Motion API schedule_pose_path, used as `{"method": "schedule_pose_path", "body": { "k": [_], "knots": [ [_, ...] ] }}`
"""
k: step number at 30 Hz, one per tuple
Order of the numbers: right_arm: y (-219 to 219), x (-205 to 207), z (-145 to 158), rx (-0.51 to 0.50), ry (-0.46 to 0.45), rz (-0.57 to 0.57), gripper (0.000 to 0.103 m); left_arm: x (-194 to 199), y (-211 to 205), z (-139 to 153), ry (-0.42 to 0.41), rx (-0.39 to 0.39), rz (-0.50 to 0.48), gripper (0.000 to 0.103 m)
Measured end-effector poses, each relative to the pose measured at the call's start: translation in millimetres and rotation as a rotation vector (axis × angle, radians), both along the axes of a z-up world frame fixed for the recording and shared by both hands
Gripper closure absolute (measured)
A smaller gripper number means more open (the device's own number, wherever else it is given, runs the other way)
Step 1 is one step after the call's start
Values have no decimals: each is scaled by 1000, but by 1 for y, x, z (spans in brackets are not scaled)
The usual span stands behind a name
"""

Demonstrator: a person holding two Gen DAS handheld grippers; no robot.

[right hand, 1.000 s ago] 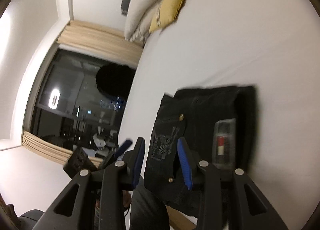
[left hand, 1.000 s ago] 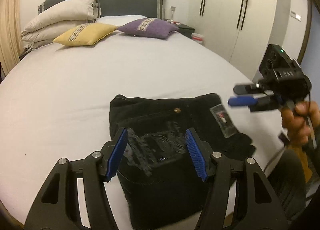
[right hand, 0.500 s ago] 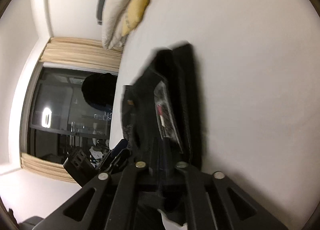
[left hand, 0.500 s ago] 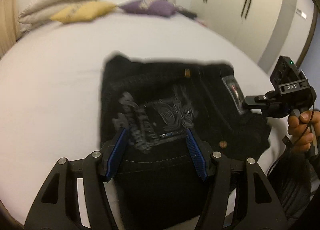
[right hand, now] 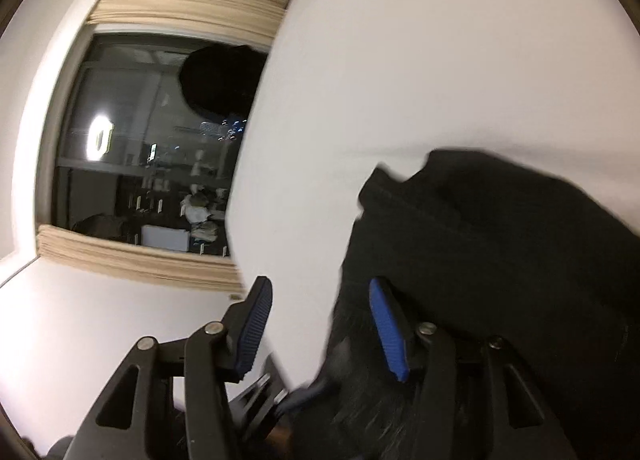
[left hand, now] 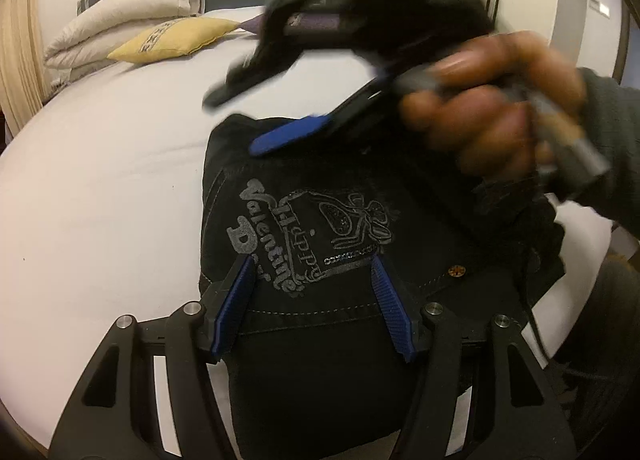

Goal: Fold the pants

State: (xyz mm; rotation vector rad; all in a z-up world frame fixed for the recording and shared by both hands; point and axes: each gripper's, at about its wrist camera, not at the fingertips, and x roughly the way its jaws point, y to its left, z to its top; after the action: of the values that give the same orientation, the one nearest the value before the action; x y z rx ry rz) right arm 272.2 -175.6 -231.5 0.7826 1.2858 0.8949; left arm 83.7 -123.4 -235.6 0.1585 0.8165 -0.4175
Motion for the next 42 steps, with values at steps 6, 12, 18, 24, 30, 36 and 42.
{"method": "schedule_pose_path", "body": {
  "k": [6, 12, 18, 24, 30, 36, 42],
  "knots": [
    [-32, 15, -20, -24, 45, -156, 100, -5, -3, -13, -43, 14, -27, 44],
    [-69, -61, 31, 180, -51, -148, 49, -30, 19, 9, -121, -40, 8, 44],
    [-103, -152, -9, 91, -86, -200, 99, -31, 17, -13, -64, -8, 29, 43],
    [-186, -197, -8, 61, -85, -399, 67, -36, 45, 21, -82, -57, 60, 38],
    [-211, -183, 15, 19, -91, -512, 25, 18, 100, 32, 92, -187, 138, 13],
    [-197, -147, -7, -87, 19, -426, 25, 70, 105, -3, 399, -311, 86, 13],
    [-191, -128, -2, -144, 56, -357, 25, 87, 89, -13, 452, -261, 63, 14]
  ]
}}
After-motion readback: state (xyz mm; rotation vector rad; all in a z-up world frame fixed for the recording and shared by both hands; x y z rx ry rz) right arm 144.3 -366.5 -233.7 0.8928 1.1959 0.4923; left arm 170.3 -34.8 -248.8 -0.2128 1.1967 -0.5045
